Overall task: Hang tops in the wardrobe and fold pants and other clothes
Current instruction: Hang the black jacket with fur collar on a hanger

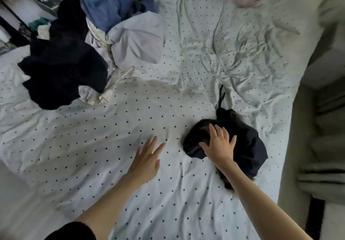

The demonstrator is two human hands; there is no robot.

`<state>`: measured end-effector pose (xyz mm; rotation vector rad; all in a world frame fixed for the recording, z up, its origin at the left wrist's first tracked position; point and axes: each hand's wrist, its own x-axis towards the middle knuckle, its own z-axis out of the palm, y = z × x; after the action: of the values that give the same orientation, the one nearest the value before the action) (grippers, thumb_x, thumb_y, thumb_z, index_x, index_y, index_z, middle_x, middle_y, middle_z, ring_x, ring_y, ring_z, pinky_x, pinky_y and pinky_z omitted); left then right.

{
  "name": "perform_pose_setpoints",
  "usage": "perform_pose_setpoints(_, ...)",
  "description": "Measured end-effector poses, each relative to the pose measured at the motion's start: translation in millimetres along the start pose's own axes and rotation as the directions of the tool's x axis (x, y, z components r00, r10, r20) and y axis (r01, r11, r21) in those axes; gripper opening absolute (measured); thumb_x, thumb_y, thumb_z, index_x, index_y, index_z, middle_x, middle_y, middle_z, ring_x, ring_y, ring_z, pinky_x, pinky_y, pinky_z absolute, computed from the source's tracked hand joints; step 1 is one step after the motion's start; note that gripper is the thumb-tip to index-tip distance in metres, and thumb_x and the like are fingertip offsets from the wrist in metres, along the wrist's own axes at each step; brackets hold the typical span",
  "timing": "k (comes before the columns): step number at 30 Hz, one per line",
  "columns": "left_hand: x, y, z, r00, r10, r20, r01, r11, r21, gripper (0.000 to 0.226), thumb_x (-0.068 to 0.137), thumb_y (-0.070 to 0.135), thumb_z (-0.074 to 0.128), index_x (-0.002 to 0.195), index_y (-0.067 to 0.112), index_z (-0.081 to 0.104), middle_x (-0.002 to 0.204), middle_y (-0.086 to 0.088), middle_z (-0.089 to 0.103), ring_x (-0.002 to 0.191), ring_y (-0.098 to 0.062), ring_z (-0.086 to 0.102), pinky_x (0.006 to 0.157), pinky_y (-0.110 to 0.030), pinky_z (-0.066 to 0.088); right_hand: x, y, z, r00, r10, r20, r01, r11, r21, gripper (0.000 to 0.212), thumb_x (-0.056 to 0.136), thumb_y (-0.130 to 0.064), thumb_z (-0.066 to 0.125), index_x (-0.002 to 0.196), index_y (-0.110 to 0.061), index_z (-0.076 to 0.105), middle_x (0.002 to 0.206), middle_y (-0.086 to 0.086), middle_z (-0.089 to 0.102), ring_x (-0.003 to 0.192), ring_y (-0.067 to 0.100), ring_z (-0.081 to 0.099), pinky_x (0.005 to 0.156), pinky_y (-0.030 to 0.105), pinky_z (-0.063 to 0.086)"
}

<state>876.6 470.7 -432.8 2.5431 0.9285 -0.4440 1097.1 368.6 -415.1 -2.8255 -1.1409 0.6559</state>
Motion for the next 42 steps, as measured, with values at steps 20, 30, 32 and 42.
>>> perform_pose_setpoints(20, 93, 100, 14, 0.986, -0.150, 0.073, 0.166, 0.925, -0.342, 0.068, 0.092, 0.029, 0.056, 0.147, 0.016, 0.018, 0.132, -0.010, 0.049, 0.125, -0.028, 0.043, 0.101, -0.043, 0.034, -10, 90, -3, 0.918, 0.213, -0.335, -0.133, 0.960, 0.246, 0.055, 0.086, -0.027, 0.065, 0.136, -0.013, 0.048, 0.136, 0.009, 0.049, 0.125, 0.032, 0.044, 0.099, 0.049, 0.036)
perform_pose_setpoints(30, 40, 68, 21, 0.942, -0.298, -0.153, 0.276, 0.949, -0.151, 0.035, 0.080, 0.005, 0.053, 0.111, 0.023, 0.059, 0.108, -0.001, 0.056, 0.104, -0.020, 0.048, 0.083, -0.034, 0.020, -29, 94, 22, 0.943, 0.287, -0.167, -0.170, 0.850, 0.499, 0.023, 0.086, -0.003, 0.057, 0.105, -0.005, 0.069, 0.111, 0.009, 0.060, 0.104, 0.028, 0.051, 0.082, 0.020, 0.034)
perform_pose_setpoints(32, 29, 57, 19, 0.932, -0.342, -0.119, 0.320, 0.931, -0.174, 0.040, 0.082, 0.005, 0.052, 0.118, 0.022, 0.056, 0.118, -0.001, 0.052, 0.112, -0.020, 0.045, 0.091, -0.036, 0.021, -38, 66, 22, 0.971, 0.079, -0.225, 0.028, 0.898, 0.438, 0.023, 0.086, -0.004, 0.058, 0.105, -0.006, 0.070, 0.114, 0.007, 0.062, 0.108, 0.027, 0.050, 0.084, 0.018, 0.032)
perform_pose_setpoints(42, 42, 92, -19, 0.976, -0.036, -0.213, -0.030, 0.954, -0.299, 0.047, 0.092, 0.011, 0.048, 0.138, 0.019, 0.041, 0.142, 0.002, 0.041, 0.128, -0.018, 0.040, 0.103, -0.041, 0.026, -43, 94, 7, 0.884, 0.122, -0.452, 0.053, 0.933, 0.357, 0.042, 0.082, -0.010, 0.069, 0.123, -0.008, 0.060, 0.117, 0.013, 0.060, 0.104, 0.036, 0.056, 0.083, 0.048, 0.051)
